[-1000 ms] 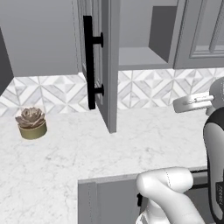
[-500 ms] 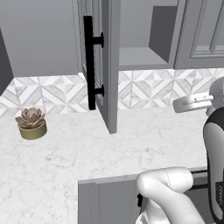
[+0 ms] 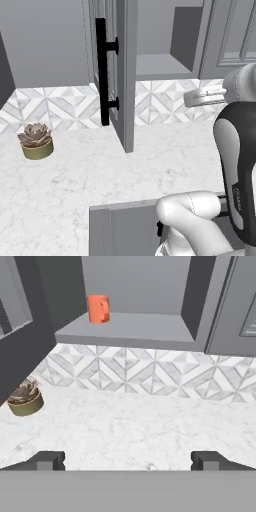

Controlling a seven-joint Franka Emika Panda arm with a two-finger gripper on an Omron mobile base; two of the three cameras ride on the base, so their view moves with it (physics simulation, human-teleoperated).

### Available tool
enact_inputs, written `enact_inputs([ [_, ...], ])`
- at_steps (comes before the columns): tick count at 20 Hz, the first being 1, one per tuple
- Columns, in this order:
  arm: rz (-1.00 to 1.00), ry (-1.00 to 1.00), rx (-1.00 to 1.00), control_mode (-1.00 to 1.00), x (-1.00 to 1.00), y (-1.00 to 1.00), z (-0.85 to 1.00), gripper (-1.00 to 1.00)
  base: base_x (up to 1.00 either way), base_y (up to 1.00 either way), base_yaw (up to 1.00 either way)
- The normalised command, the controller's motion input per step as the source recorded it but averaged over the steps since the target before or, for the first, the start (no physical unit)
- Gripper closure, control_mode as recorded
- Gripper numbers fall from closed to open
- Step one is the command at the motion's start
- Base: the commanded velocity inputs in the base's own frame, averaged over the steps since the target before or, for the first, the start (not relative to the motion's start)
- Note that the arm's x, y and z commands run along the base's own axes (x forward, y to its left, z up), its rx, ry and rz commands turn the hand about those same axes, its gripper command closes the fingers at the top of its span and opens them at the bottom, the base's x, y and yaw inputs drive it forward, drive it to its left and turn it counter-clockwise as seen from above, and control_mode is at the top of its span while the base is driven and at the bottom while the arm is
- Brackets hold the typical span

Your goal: Gather all objects into one cabinet and sort the glasses and bowls to opposite sides.

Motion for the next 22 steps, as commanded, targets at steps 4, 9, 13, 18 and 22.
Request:
enact_inputs([
  [4, 0.05, -0.12, 0.0, -1.0, 0.72, 0.35, 0.34, -1.0, 0.0, 0.0, 0.0],
  [9, 0.0, -0.01, 0.03, -1.0, 0.59, 0.0, 0.3, -1.0, 0.0, 0.0, 0.0],
  [13, 0.0, 0.0, 0.03, -1.0, 0.46, 0.1, 0.13, -1.0, 0.0, 0.0, 0.0],
  [18, 0.02, 0.0, 0.0, -1.0, 0.53, 0.21, 0.01, -1.0, 0.0, 0.0, 0.0],
  [22, 0.01, 0.0, 0.0, -1.0, 0.81, 0.03, 0.06, -1.0, 0.0, 0.0, 0.0],
])
